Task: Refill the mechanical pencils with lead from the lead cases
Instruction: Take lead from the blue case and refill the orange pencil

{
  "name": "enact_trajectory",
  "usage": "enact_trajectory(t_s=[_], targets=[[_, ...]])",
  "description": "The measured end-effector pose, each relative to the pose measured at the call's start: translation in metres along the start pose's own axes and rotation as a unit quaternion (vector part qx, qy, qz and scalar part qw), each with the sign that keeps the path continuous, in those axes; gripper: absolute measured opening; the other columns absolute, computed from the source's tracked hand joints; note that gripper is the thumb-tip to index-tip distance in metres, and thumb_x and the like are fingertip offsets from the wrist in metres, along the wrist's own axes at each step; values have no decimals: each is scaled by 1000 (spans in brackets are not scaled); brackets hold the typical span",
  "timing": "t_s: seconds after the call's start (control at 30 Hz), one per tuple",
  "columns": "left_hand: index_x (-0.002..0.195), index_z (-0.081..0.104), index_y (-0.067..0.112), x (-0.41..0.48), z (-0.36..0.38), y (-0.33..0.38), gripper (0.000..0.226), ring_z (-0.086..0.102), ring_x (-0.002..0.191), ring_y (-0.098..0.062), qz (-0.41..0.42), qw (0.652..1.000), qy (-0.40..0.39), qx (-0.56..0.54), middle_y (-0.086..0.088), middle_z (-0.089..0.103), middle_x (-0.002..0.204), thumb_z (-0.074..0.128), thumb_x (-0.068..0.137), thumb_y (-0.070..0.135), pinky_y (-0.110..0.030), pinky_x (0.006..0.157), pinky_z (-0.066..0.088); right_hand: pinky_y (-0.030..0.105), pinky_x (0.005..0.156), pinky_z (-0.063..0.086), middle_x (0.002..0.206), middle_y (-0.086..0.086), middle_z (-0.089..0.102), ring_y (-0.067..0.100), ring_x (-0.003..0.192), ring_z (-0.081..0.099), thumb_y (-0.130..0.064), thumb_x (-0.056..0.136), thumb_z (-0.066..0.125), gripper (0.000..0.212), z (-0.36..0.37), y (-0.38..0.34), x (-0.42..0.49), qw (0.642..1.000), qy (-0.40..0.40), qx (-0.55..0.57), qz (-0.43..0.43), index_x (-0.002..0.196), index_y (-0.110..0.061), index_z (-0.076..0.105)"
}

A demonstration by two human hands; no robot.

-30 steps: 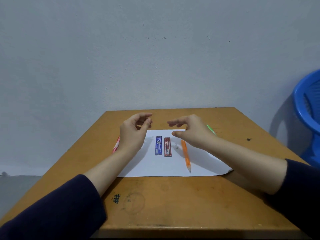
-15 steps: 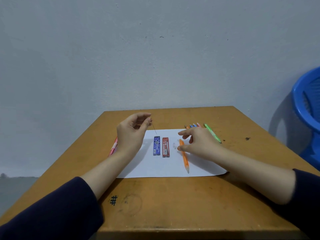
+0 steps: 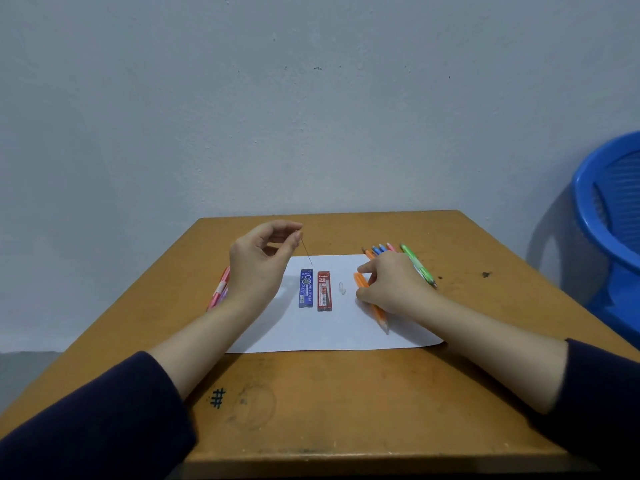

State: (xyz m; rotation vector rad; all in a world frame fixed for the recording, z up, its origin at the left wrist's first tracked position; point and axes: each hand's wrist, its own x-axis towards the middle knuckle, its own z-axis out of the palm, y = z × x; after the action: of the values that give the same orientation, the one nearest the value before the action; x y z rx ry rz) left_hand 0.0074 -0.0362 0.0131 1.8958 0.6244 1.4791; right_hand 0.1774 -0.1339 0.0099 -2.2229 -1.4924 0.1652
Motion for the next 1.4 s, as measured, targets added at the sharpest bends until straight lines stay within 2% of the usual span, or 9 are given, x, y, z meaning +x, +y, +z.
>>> enact_trajectory(t_s=[0.17, 0.33, 0.4, 0.5, 0.73, 0.97, 1.03, 1.17, 1.4], targets=[[86, 70, 27, 1, 0, 1, 17, 67, 80, -15, -38, 999, -3, -8, 8, 70, 82, 69, 86, 10, -39, 73, 57, 15, 60, 38, 81, -2, 66, 5, 62, 53, -15, 84, 62, 41, -5, 1, -3, 995, 22, 94, -5, 125, -13, 63], [86, 69, 19, 4, 0, 5, 13, 66, 76, -13, -97, 992, 23, -72, -2, 69, 81, 67, 87, 6, -20, 62, 52, 16, 46, 41, 80, -4, 65, 17, 58, 64, -8, 86, 56, 37, -11, -3, -8, 987, 74, 133, -43, 119, -22, 66], [90, 69, 14, 6, 0, 5, 9, 66, 72, -7, -130, 986, 39, -98, -2, 69, 81, 66, 87, 6, -17, 60, 51, 16, 53, 40, 78, -6, 60, 16, 67, 62, -8, 86, 57, 36, -12, -5, -8, 985, 106, 120, -65, 117, -24, 67], [92, 67, 12, 10, -2, 2, 8, 67, 69, -3, -169, 975, 56, -134, -1, 69, 81, 65, 88, 5, -16, 58, 51, 21, 68, 41, 89, 0, 61, 8, 75, 53, -14, 88, 60, 34, -12, -7, -9, 983, 133, 91, -92, 120, -25, 65], [90, 65, 13, 12, -4, 4, 8, 66, 66, -2, -215, 956, 64, -187, 0, 69, 81, 62, 90, 5, -15, 57, 51, 11, 61, 30, 77, -19, 43, 0, 70, 43, -15, 91, 58, 33, -10, -7, -9, 979, 138, 82, -128, 123, -23, 64], [87, 64, 13, 12, -4, 5, 9, 65, 65, -4, -219, 952, 61, -203, 1, 69, 78, 62, 90, 5, -16, 56, 50, 11, 62, 33, 86, -7, 51, 0, 71, 44, -13, 91, 58, 33, -9, -5, -9, 977, 136, 85, -137, 122, -23, 64], [86, 64, 13, 12, -4, 5, 9, 65, 65, -5, -222, 950, 60, -212, 1, 69, 76, 62, 90, 5, -16, 55, 49, 17, 65, 35, 87, -6, 52, 2, 72, 45, -13, 90, 58, 33, -8, -5, -9, 977, 135, 87, -139, 121, -24, 64], [87, 64, 12, 13, -4, 6, 9, 65, 65, -6, -230, 946, 60, -220, 2, 70, 75, 62, 90, 4, -16, 55, 50, 23, 70, 32, 82, -11, 48, 1, 72, 44, -13, 90, 58, 34, -7, -5, -8, 977, 137, 82, -139, 121, -25, 64], [89, 64, 12, 13, -4, 3, 8, 65, 66, -7, -235, 944, 55, -222, 1, 70, 77, 62, 90, 4, -16, 55, 49, 19, 66, 30, 77, -19, 42, -3, 70, 43, -13, 90, 58, 34, -6, -4, -8, 976, 138, 82, -145, 121, -26, 65]])
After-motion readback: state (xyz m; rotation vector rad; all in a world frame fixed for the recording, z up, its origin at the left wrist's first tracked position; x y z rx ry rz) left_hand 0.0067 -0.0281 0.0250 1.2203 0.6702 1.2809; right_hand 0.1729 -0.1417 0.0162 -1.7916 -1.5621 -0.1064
